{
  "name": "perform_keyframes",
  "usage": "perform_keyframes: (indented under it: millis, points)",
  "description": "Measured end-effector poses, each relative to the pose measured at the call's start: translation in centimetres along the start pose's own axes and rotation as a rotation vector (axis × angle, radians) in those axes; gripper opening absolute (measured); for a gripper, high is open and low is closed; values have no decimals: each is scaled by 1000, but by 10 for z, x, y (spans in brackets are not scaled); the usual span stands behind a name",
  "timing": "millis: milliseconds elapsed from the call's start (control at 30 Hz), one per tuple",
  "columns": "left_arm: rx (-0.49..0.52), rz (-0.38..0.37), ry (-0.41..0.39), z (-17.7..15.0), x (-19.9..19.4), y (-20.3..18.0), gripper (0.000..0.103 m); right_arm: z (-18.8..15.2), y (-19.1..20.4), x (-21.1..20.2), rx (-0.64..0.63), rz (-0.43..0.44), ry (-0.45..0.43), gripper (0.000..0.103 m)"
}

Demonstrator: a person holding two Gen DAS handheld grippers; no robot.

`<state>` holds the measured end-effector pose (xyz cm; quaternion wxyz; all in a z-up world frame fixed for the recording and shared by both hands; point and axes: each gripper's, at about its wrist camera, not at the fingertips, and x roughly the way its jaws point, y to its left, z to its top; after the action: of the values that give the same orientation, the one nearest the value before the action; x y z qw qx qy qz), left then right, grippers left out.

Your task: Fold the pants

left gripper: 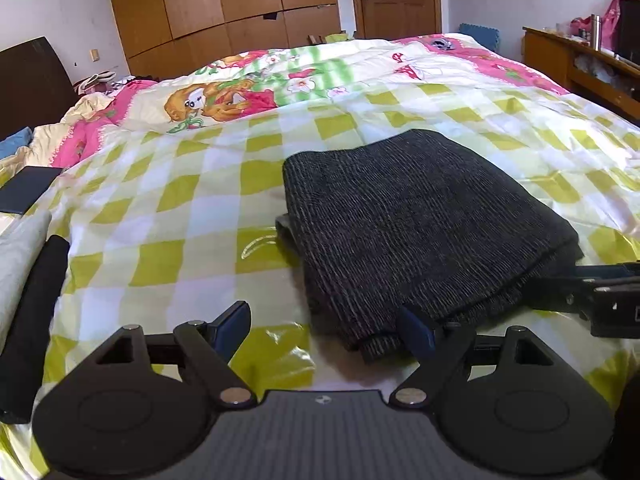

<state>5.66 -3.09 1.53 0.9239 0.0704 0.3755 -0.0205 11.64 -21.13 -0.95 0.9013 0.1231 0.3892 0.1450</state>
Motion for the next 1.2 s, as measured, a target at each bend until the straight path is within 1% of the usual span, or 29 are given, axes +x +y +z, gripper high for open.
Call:
perform_keyframes:
  millis: [267, 600, 867, 1033, 1100, 1133, 1200]
  points:
    - [-3, -24, 13, -11, -12, -4, 93, -9, 7, -5, -6, 9, 16, 65]
    - [-4, -37, 16, -19, -24, -5, 94, -22, 12, -16, 18, -9, 45, 66]
    - [-14, -35, 5, -23, -34, -4, 94, -28, 21, -18, -16, -29, 63, 67]
    - [17, 2, -4, -23, -36, -7, 95, -31, 23, -20, -7, -31, 65, 68]
    - [10, -9, -10, -23, -38, -6, 95, -32, 24, -20, -7, -33, 67, 69]
    - [6, -15, -13, -23, -38, -6, 95, -32, 24, -20, -7, -35, 69, 69]
    - [4, -12, -20, -23, -39, -6, 100, -32, 25, -20, -8, -39, 67, 69]
